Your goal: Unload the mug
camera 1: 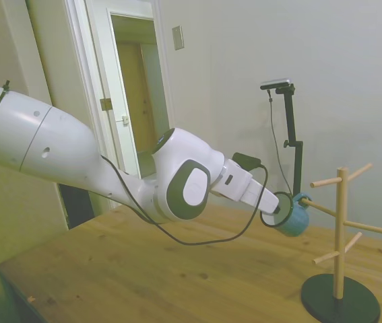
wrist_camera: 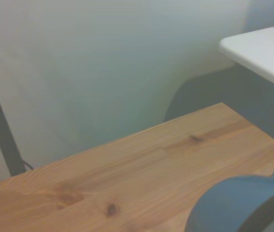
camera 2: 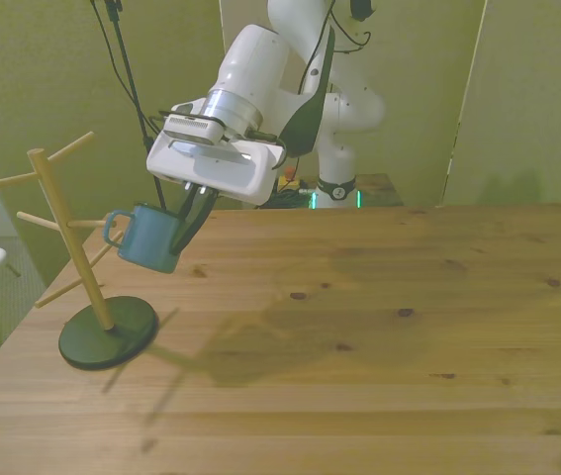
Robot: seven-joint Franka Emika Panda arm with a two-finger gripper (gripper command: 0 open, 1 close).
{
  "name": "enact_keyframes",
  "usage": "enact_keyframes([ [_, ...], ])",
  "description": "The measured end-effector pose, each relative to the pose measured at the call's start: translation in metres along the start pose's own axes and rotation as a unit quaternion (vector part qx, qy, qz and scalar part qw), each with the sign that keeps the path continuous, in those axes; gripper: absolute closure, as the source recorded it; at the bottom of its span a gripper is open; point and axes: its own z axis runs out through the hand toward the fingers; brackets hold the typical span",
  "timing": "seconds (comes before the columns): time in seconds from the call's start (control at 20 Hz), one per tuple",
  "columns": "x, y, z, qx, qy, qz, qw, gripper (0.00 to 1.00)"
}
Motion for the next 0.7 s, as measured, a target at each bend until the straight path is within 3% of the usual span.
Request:
enact_keyframes([
  [0.7, -0.139, -0.092, -0.042, 0.018, -0.1, -0.075, 0.992, 1.0],
])
